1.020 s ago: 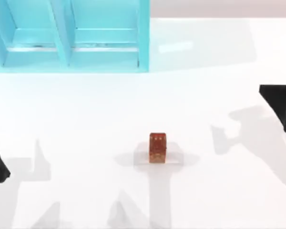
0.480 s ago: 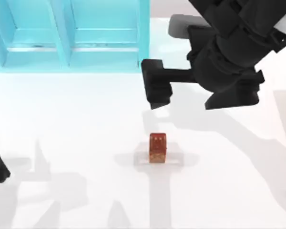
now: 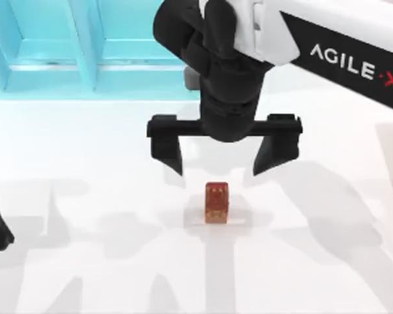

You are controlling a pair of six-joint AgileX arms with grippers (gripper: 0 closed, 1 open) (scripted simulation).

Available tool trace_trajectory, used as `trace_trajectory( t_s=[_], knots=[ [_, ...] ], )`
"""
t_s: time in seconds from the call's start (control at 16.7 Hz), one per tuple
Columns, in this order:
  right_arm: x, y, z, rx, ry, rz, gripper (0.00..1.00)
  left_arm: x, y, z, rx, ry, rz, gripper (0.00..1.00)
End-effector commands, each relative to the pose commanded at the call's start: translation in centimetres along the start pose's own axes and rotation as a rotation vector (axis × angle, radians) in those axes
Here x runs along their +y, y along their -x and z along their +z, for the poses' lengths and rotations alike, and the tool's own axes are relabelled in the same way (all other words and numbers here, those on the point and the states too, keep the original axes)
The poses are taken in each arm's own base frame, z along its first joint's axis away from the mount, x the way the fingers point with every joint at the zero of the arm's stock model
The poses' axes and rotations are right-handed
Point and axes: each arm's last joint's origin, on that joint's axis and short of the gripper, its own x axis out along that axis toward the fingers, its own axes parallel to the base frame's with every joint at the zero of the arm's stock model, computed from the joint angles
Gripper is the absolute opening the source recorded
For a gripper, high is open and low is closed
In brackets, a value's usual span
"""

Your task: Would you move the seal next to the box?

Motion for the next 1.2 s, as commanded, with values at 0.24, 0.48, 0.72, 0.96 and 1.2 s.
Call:
trace_trajectory(
  t_s=[0.24, 0.48, 0.72, 0.96, 1.2],
  knots=[
    [0.5, -1.6, 1.1, 0.011, -0.041, -0.053, 1.0, 0.0, 0.0, 0.0, 0.0, 0.0, 0.0, 1.0],
    [0.5, -1.7, 1.2, 0.011, -0.044, -0.057, 1.0, 0.0, 0.0, 0.0, 0.0, 0.0, 0.0, 1.0],
    [0.5, -2.2, 1.2, 0.012, -0.043, -0.057, 1.0, 0.0, 0.0, 0.0, 0.0, 0.0, 0.0, 1.0],
    [0.4, -6.1, 1.4, 0.012, -0.044, -0.057, 1.0, 0.0, 0.0, 0.0, 0.0, 0.0, 0.0, 1.0],
    [0.1, -10.6, 1.2, 0.007, -0.044, -0.052, 1.0, 0.0, 0.0, 0.0, 0.0, 0.0, 0.0, 1.0]
  ],
)
